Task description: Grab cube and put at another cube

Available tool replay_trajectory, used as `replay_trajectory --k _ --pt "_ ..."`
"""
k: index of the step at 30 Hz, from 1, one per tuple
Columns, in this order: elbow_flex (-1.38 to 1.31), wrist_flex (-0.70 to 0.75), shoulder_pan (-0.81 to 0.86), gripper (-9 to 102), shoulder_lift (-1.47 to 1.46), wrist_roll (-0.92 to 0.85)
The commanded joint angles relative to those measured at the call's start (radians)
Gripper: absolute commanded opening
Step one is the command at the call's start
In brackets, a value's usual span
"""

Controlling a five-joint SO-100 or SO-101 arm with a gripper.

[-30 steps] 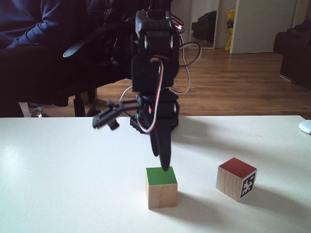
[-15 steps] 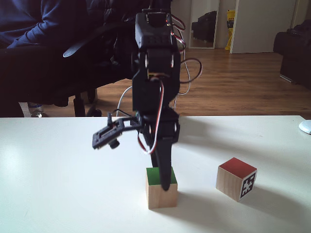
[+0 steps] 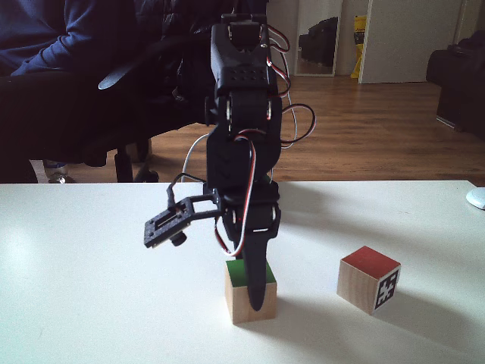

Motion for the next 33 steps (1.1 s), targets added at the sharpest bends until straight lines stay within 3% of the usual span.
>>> replay_trajectory --k 1,8,20,33 --pt "-0.038 -0.014 -0.008 30 0.002 0.005" --pt "-0.026 -0.034 -0.005 9 0.015 0.018" --pt "-0.008 0.025 -0.137 11 0.288 0.175" --pt "-0.193 0.169 -0.411 12 0.247 0.282"
